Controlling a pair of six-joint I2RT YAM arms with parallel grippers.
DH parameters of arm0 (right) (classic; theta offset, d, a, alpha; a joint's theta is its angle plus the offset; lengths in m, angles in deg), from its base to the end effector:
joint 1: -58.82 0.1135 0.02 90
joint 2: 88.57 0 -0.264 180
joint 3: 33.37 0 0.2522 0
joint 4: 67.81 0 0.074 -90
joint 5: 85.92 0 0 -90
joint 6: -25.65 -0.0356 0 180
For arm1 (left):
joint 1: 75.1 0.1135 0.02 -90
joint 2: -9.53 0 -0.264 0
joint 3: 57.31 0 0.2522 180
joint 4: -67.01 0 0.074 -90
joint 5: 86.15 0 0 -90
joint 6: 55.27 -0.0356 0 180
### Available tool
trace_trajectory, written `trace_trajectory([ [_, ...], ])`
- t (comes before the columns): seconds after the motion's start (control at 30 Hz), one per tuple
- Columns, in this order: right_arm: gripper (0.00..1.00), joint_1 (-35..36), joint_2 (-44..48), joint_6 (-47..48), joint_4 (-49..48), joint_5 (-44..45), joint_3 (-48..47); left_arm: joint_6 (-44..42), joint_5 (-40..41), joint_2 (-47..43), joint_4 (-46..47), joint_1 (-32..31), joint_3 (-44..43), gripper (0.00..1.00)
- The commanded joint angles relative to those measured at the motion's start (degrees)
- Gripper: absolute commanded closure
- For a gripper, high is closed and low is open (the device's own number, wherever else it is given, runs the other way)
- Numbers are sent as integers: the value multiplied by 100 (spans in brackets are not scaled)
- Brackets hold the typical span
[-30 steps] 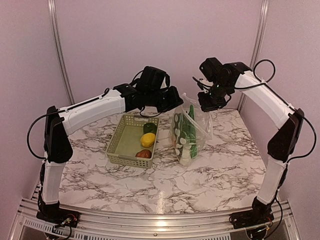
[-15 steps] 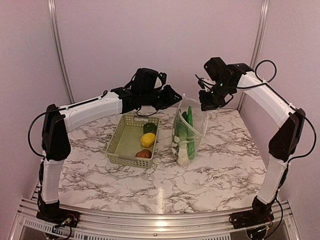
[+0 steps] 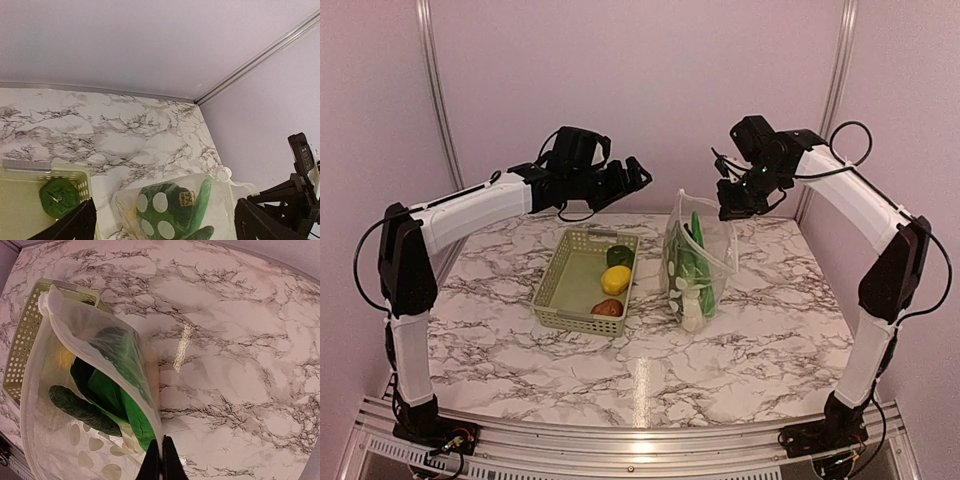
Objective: Place the food in the zip-top bag and seal the zipper
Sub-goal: Adjust the zipper food storage bag at the center of the board.
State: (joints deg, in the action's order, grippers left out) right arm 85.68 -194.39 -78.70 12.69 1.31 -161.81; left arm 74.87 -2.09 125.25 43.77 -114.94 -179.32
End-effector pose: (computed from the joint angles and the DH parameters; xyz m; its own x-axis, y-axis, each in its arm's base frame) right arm 0.3409 0.1746 0.3717 -0.8495 -0.1527 -0.5050 -0.2721 0.9469 0.1714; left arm 0.3738 -0.3167 0.3471 -0.6309 -0.3087 -0.7118 0.4009 0.6558 -0.6397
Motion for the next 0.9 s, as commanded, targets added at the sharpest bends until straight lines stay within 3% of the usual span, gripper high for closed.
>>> trace_trajectory([
  [0.0,100,-70,222,93,-148,-73,41,-732,1424,-542,-982,37,92,1],
  [0.1,100,-78,220,123,-153,-97,23,-1004,2835,-785,-1207,2,631,1],
  [0.2,100,-92,228,143,-153,-108,28,-1415,3407,-1141,-783,15,1454,1],
  [0.3,100,-102,229,157,-153,-143,27,-1876,2692,-1186,-728,63,1768,2],
  [0.43,100,-110,250,166,-144,-145,47,-2680,1310,-1280,-897,-27,2081,13],
  [0.5,100,-123,274,167,-152,-137,102,-2921,1242,-1410,-1098,-128,2272,15],
  [0.7,100,-119,316,169,-170,-191,203,-3126,-202,-1161,-2142,-162,2342,20],
  [0.87,100,-119,321,173,-185,-257,236,-3265,-580,-991,-2382,-271,2510,18],
])
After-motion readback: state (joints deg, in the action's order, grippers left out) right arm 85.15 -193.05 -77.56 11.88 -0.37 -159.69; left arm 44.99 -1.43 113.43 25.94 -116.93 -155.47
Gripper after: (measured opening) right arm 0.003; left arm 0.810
